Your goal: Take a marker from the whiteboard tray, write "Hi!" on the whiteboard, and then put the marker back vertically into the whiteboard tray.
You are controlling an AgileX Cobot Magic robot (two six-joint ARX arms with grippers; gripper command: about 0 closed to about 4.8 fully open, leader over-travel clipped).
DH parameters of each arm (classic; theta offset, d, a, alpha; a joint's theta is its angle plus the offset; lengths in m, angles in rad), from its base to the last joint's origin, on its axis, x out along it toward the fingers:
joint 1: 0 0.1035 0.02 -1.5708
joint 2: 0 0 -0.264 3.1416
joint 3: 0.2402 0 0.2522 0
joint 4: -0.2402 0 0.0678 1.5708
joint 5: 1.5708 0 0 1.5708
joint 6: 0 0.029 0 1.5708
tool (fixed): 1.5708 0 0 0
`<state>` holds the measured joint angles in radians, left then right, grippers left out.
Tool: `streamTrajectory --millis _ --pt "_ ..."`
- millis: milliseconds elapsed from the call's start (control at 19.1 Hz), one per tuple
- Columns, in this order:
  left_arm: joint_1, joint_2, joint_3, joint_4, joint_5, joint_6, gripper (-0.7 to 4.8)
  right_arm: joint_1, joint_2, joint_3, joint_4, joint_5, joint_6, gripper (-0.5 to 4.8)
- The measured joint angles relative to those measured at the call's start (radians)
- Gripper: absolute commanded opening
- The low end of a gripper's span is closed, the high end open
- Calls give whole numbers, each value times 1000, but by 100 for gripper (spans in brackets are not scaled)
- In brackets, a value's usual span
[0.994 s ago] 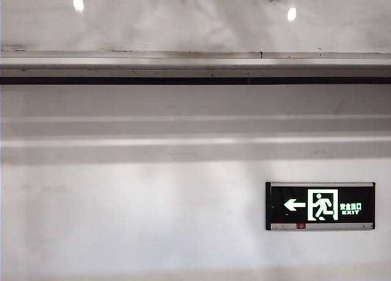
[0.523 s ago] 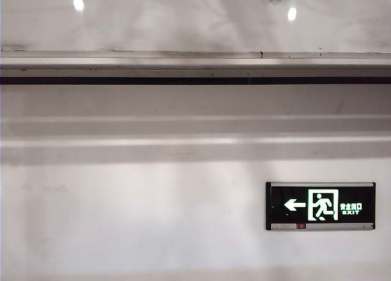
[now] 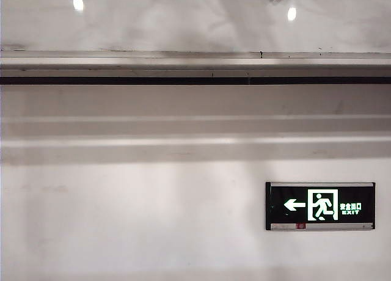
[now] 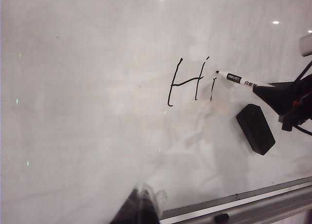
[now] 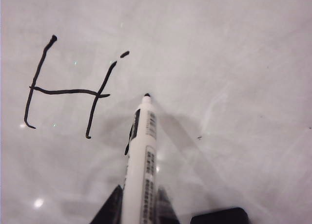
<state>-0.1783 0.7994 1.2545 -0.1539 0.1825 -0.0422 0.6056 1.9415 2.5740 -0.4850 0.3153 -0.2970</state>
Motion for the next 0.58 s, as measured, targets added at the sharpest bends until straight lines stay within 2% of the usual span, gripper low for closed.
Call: streamTrajectory --millis 575 --pt "0 0 0 0 0 0 -6 3 5 2 23 33 0 -2"
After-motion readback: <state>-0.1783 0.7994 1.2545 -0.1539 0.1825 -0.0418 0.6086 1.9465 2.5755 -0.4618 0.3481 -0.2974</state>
